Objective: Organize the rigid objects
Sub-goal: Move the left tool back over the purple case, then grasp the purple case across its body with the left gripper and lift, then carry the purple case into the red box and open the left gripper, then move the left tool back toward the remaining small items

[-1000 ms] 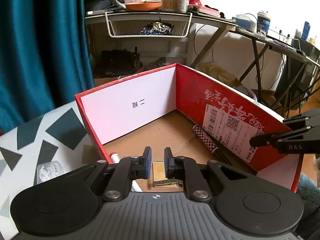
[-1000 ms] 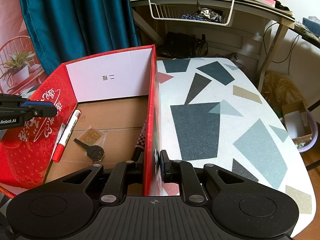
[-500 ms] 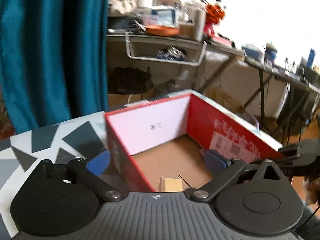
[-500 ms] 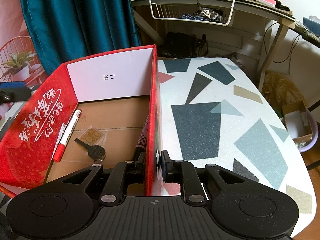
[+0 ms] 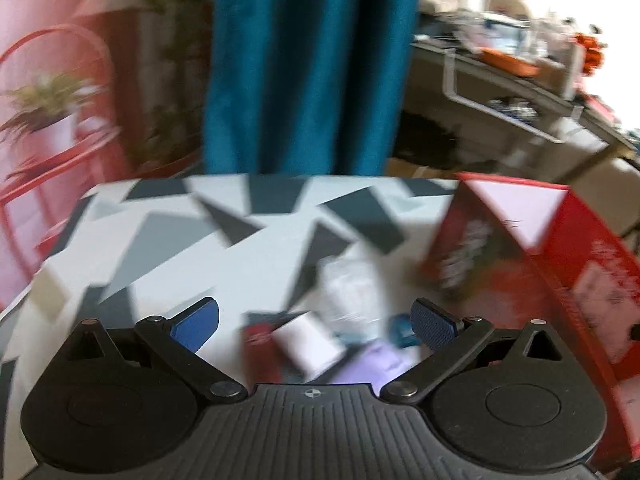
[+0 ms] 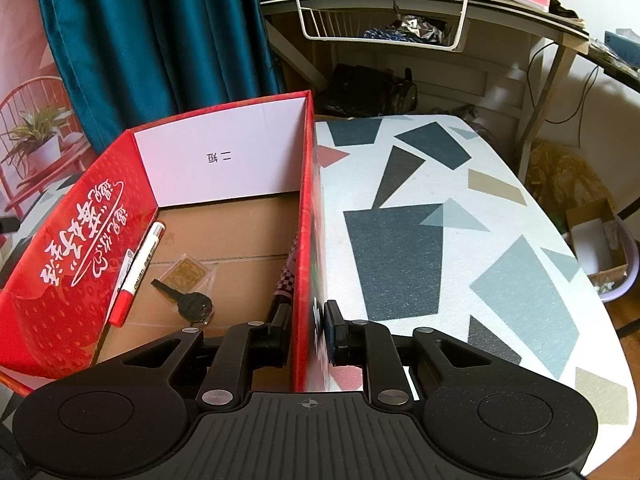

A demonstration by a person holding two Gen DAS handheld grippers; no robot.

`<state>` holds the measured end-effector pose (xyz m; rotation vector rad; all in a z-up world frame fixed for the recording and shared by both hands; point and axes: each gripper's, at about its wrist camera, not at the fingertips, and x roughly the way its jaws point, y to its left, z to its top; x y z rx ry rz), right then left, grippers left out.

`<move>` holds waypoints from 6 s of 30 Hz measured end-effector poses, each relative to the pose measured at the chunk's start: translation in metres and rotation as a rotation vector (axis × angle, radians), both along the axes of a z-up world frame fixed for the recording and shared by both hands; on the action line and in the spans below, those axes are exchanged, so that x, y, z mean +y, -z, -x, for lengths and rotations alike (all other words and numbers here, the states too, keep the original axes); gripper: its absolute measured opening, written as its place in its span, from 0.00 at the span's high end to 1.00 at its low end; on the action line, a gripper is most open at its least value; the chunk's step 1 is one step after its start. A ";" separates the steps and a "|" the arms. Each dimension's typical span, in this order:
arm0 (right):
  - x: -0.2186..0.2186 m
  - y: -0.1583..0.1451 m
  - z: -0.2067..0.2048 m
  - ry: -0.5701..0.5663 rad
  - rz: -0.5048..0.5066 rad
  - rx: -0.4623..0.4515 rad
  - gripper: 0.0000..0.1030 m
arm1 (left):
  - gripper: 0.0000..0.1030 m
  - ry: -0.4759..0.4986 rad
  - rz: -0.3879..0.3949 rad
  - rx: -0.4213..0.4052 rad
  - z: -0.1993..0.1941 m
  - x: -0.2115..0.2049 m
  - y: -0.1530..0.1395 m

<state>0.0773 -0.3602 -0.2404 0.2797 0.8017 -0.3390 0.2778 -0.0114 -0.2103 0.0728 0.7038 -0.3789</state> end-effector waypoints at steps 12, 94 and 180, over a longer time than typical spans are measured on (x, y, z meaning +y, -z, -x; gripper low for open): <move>0.001 -0.001 -0.001 0.005 0.015 0.006 0.89 | 0.04 -0.100 -0.002 0.093 0.011 0.019 0.024; -0.001 -0.001 0.000 -0.003 0.008 0.005 0.88 | 0.11 0.277 -0.068 0.081 0.041 -0.049 0.058; 0.000 -0.002 0.000 -0.011 0.016 0.020 0.89 | 0.11 0.219 -0.123 -0.098 0.014 -0.009 0.048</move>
